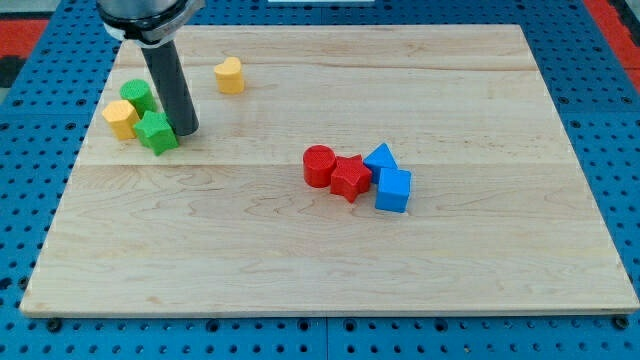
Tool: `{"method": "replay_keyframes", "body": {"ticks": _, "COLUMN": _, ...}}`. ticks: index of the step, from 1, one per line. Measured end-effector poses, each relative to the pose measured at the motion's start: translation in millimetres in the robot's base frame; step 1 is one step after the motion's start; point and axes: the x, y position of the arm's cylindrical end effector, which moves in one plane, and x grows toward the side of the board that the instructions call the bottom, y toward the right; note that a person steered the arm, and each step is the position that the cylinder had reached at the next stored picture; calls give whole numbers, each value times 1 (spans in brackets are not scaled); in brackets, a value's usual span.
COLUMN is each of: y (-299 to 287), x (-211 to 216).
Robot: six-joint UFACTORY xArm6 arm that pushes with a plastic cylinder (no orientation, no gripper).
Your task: Push the yellow heart close to the group of blocks
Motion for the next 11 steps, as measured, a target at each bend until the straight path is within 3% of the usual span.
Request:
{"method": "replay_keyframes", "body": {"ticks": 2, "y": 39, "x": -32}}
{"method": "replay_keyframes", "body": {"ticks": 3, "y": 73, "x": -62}}
{"method": "replay_keyframes", "body": {"ticks": 5, "y": 83, "x": -128}}
{"method": "replay_keyframes", "body": {"ticks": 7, "y": 65, "x": -119}}
{"method": "replay_keyframes", "body": {"ticks": 11, "y": 37, "x": -55}}
